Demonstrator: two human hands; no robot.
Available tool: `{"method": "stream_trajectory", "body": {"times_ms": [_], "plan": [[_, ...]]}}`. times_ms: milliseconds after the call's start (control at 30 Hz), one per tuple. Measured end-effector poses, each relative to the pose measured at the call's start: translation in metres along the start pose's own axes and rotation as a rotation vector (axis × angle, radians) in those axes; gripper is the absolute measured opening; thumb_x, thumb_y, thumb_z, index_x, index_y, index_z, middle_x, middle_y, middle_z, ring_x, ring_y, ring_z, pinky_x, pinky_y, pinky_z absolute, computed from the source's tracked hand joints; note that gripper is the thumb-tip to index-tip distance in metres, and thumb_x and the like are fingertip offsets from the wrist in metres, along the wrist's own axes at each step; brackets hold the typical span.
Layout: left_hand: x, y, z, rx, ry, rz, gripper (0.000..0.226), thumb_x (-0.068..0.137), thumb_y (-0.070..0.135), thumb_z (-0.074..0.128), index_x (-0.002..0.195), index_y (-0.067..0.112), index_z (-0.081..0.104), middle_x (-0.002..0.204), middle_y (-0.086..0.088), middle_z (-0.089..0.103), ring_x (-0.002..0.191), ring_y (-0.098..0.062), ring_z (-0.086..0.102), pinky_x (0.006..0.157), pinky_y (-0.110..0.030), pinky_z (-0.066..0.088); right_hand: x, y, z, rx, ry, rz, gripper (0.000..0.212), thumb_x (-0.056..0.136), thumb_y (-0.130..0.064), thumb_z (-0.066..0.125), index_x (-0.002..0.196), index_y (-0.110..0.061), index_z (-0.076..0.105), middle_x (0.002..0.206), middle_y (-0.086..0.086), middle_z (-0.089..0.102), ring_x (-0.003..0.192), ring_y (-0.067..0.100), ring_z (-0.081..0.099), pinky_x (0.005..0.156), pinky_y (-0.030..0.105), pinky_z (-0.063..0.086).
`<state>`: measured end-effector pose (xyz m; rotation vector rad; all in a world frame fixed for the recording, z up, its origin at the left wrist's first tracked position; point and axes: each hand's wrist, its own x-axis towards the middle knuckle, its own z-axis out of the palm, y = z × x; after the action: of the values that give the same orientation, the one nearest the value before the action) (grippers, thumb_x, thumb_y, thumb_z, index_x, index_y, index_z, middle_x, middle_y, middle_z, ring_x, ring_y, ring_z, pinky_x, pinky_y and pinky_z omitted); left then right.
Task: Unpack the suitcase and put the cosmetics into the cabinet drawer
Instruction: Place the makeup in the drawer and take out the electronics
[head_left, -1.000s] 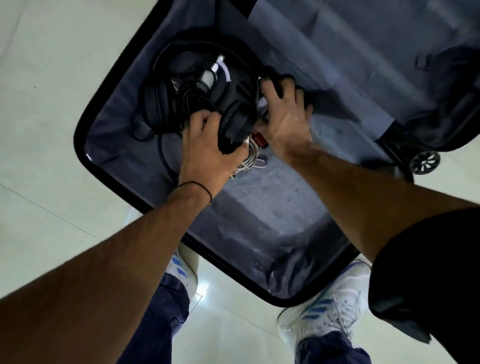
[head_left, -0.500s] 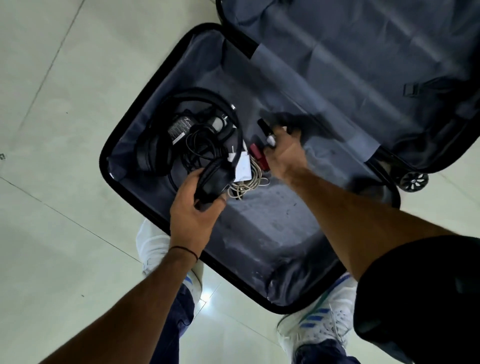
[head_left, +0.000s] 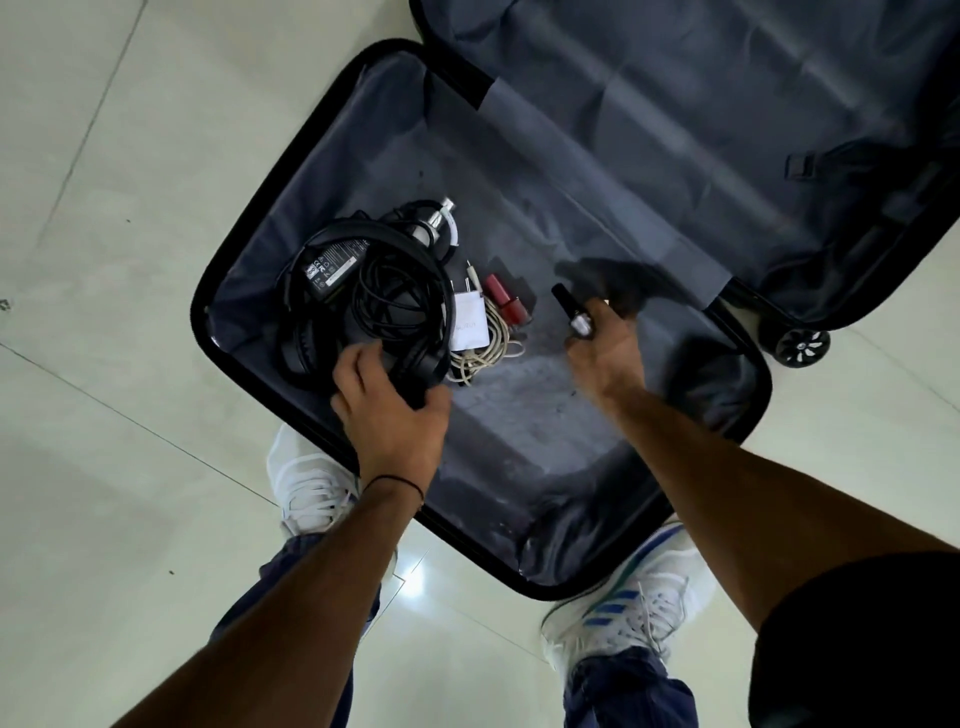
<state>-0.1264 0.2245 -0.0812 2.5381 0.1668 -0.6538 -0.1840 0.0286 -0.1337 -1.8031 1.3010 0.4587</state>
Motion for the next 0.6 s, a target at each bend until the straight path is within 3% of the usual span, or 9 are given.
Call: {"method": "stream_trajectory", "body": {"times_ms": [67, 100, 167, 233, 300, 433, 533, 600], "plan": [[0.005, 0.019, -0.007, 0.006, 0.077, 0.233, 0.065, 0.072, 0.027, 0.060, 0.133, 0.010, 0.046, 0.139, -0.011, 0.034, 0.120, -0.027, 0.037, 0.105, -0.038, 0.035, -0.003, -0.006, -0.001, 0.003, -0.006, 0.020, 0.046, 0.093, -0.001, 0.050, 0.134, -0.020, 0.058, 0.141, 0.021, 0.040, 0.091, 0.025, 0.053, 0.097, 0.036, 0.051], [0.014, 0.030, -0.007, 0.035, 0.085, 0.351, 0.059, 0.074, 0.026, 0.058, 0.130, 0.010, 0.049, 0.136, -0.012, 0.037, 0.120, -0.026, 0.038, 0.104, -0.037, 0.034, -0.002, -0.009, -0.001, -0.004, -0.017, 0.024, 0.045, 0.094, -0.002, 0.050, 0.135, -0.020, 0.056, 0.141, 0.020, 0.039, 0.092, 0.025, 0.053, 0.095, 0.032, 0.050], [0.040, 0.052, -0.007, 0.143, 0.035, 0.526, 0.045, 0.080, 0.023, 0.056, 0.123, 0.011, 0.055, 0.130, -0.012, 0.046, 0.117, -0.028, 0.041, 0.099, -0.039, 0.036, 0.001, -0.015, 0.000, -0.024, -0.050, -0.001, 0.046, 0.095, -0.004, 0.053, 0.138, -0.020, 0.053, 0.143, 0.020, 0.037, 0.089, 0.020, 0.052, 0.089, 0.025, 0.047], [0.073, 0.071, 0.002, 0.328, -0.036, 0.635, 0.036, 0.086, 0.022, 0.053, 0.120, 0.011, 0.057, 0.127, -0.012, 0.051, 0.118, -0.031, 0.044, 0.098, -0.044, 0.039, 0.007, -0.019, 0.004, 0.027, -0.079, -0.021, 0.046, 0.093, -0.007, 0.057, 0.137, -0.019, 0.053, 0.142, 0.021, 0.040, 0.092, 0.022, 0.056, 0.092, 0.031, 0.052], [0.104, 0.086, 0.011, 0.552, -0.084, 0.632, 0.037, 0.090, 0.020, 0.052, 0.125, 0.010, 0.053, 0.129, -0.013, 0.051, 0.119, -0.033, 0.045, 0.099, -0.046, 0.035, 0.010, -0.023, 0.009, 0.108, -0.076, -0.011, 0.045, 0.089, -0.017, 0.063, 0.134, -0.015, 0.056, 0.138, 0.019, 0.042, 0.096, 0.026, 0.060, 0.092, 0.038, 0.055], [0.143, 0.104, 0.023, 0.855, -0.071, 0.512, 0.042, 0.090, 0.017, 0.059, 0.128, 0.004, 0.048, 0.129, -0.019, 0.055, 0.119, -0.037, 0.049, 0.099, -0.046, 0.032, 0.013, -0.031, 0.017, 0.234, -0.046, 0.053, 0.052, 0.086, -0.047, 0.058, 0.128, -0.016, 0.060, 0.132, 0.014, 0.052, 0.094, 0.020, 0.060, 0.077, 0.028, 0.046], [0.147, 0.107, 0.029, 0.930, -0.058, 0.515, 0.039, 0.091, 0.015, 0.058, 0.126, 0.001, 0.050, 0.125, -0.021, 0.058, 0.118, -0.039, 0.051, 0.099, -0.046, 0.033, 0.013, -0.034, 0.022, 0.183, -0.008, 0.013, 0.045, 0.097, -0.040, 0.053, 0.134, -0.016, 0.055, 0.132, 0.008, 0.040, 0.103, 0.022, 0.051, 0.086, 0.023, 0.038], [0.146, 0.106, 0.030, 0.942, -0.052, 0.518, 0.035, 0.092, 0.015, 0.056, 0.124, 0.001, 0.051, 0.121, -0.022, 0.061, 0.117, -0.039, 0.052, 0.098, -0.045, 0.033, 0.012, -0.038, 0.024, 0.095, -0.012, -0.032, 0.044, 0.098, -0.037, 0.051, 0.136, -0.015, 0.049, 0.132, 0.012, 0.034, 0.108, 0.029, 0.051, 0.095, 0.028, 0.043]]}}
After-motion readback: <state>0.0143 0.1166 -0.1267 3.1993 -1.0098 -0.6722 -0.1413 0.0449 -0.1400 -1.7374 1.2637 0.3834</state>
